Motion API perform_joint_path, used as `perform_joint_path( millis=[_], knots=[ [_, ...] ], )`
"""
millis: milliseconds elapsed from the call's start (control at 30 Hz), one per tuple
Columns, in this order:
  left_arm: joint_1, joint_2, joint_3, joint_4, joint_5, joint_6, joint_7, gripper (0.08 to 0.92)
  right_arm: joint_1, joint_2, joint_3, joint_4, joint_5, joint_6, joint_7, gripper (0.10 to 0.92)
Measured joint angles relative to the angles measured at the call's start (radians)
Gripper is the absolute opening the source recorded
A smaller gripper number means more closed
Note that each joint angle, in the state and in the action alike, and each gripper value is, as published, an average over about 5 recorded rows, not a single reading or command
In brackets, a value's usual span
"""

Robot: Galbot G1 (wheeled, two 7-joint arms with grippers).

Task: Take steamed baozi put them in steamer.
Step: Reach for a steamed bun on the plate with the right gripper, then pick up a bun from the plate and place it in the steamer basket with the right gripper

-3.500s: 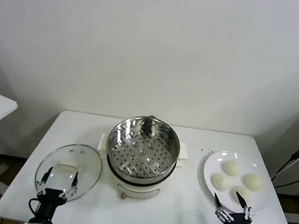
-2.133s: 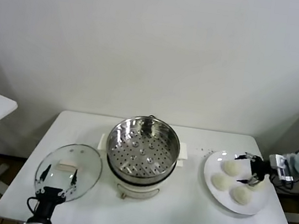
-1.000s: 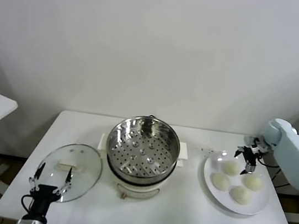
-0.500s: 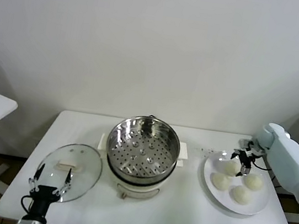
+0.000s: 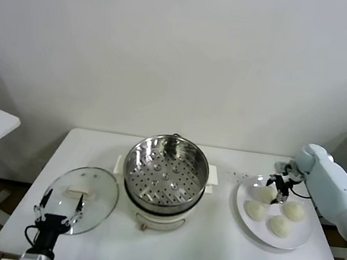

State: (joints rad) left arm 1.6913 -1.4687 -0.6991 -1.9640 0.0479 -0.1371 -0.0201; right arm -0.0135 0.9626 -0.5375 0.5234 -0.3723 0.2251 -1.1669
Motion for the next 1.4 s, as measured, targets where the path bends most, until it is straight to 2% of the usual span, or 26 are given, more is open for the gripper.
perform_joint_path(
  millis=[267, 500, 1033, 1233, 1400],
  knots=[
    [0.003, 0.0, 0.0, 0.0, 0.0, 0.0, 0.0, 0.823, 0.007, -0.009, 0.003, 0.016, 0.005, 0.006, -0.002, 0.704],
    [0.004, 0.001, -0.001, -0.003, 0.002, 0.001, 0.0, 0.823, 0.043, -0.041, -0.046, 0.103, 0.049, 0.004, -0.012, 0.704],
    [0.006, -0.001, 0.005, -0.023, 0.021, 0.016, 0.0, 0.823, 0.384, -0.109, -0.392, 0.575, 0.291, 0.014, -0.033, 0.704],
    [0.003, -0.005, 0.01, -0.026, 0.031, 0.022, 0.0, 0.823, 0.521, -0.07, -0.484, 0.724, 0.317, 0.046, -0.035, 0.704],
    [0.009, -0.006, 0.011, -0.031, 0.037, 0.025, 0.0, 0.823, 0.576, -0.013, -0.527, 0.79, 0.305, 0.074, -0.035, 0.704]
  ],
)
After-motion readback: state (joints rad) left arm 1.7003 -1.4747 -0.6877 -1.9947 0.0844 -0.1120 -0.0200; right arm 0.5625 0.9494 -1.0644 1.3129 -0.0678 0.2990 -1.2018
